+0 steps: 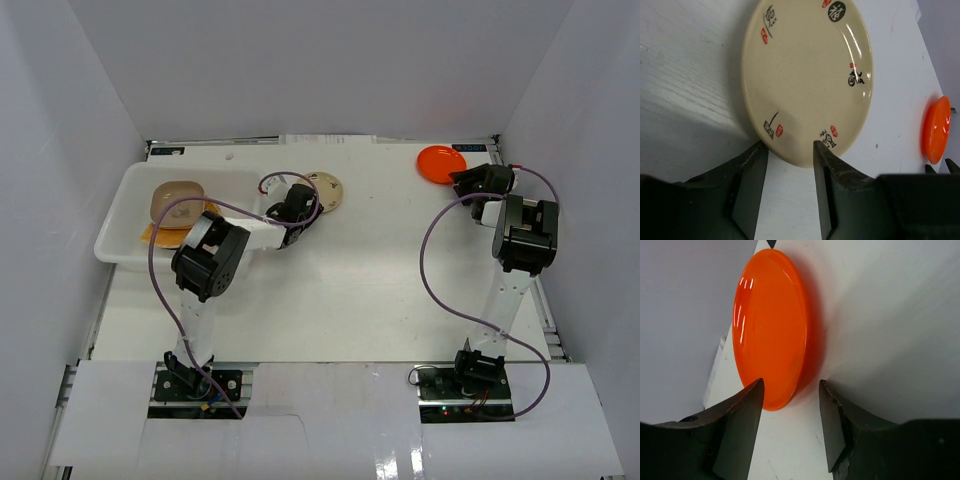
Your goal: Place the plates into the plastic bin on the countertop
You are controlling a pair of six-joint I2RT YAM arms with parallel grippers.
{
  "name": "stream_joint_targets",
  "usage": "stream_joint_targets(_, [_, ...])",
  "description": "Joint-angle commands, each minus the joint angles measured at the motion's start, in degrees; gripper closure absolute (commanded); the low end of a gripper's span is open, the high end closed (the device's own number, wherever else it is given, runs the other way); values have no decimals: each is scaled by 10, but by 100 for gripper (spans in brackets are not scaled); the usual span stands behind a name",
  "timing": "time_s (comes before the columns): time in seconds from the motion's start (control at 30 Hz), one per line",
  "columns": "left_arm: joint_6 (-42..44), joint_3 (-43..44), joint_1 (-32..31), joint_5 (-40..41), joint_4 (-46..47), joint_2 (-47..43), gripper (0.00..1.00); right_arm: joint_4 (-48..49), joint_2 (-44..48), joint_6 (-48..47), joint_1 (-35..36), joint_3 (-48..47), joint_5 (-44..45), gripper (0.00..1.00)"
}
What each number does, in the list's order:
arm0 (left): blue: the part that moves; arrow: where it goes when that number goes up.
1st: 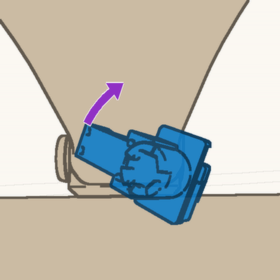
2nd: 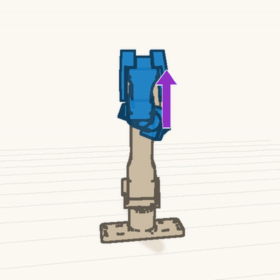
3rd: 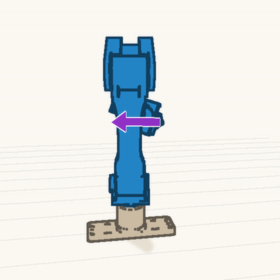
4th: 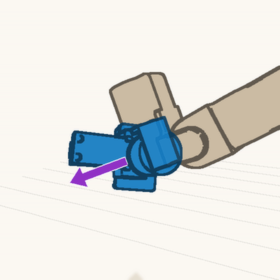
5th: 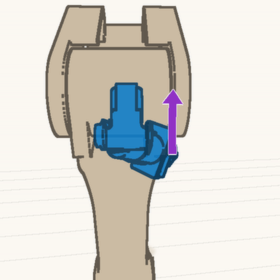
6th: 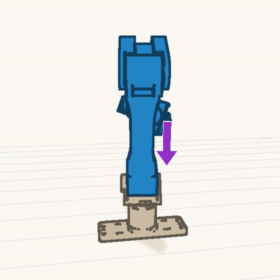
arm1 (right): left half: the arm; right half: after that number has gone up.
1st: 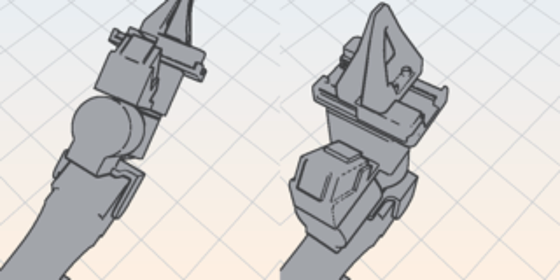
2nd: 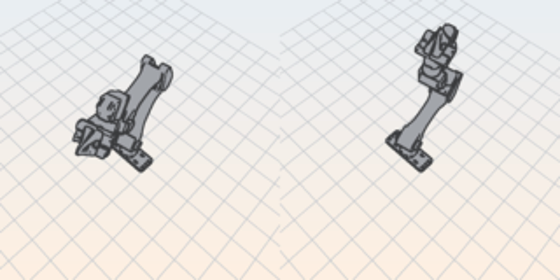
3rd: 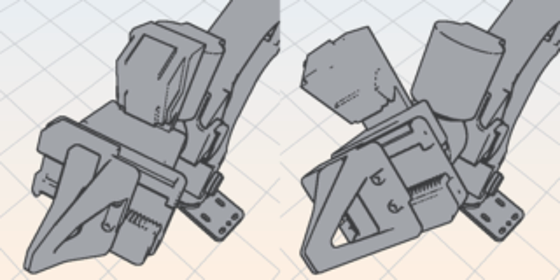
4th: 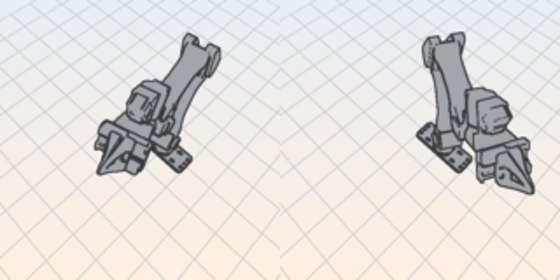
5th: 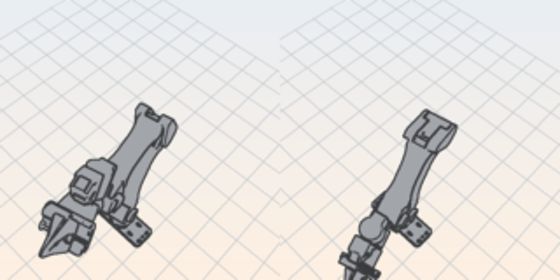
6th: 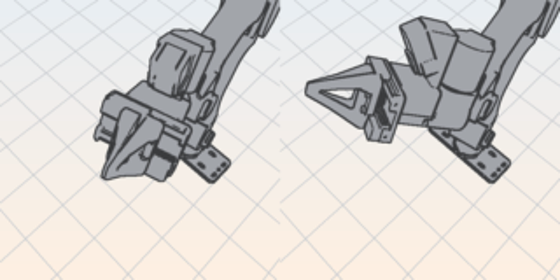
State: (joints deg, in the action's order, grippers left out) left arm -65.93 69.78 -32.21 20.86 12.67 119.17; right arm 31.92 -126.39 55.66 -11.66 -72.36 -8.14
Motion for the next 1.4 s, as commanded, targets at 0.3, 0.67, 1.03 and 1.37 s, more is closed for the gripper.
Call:
stream_joint_targets(0.3, [56,37,16,9,-46,27,97,-39,-86,60,6,-91,7,69])
stream_joint_targets(0.67, [112,19,7,-37,-12,-32,100,59,-4,70,9,18,-1,92])
stream_joint_targets(1.03, [176,-58,6,-98,3,-241,100,151,235,30,44,210,-26,92])
stream_joint_targets(1.37, [171,-244,304,-191,-152,-578,100,118,378,-31,215,267,-14,92])
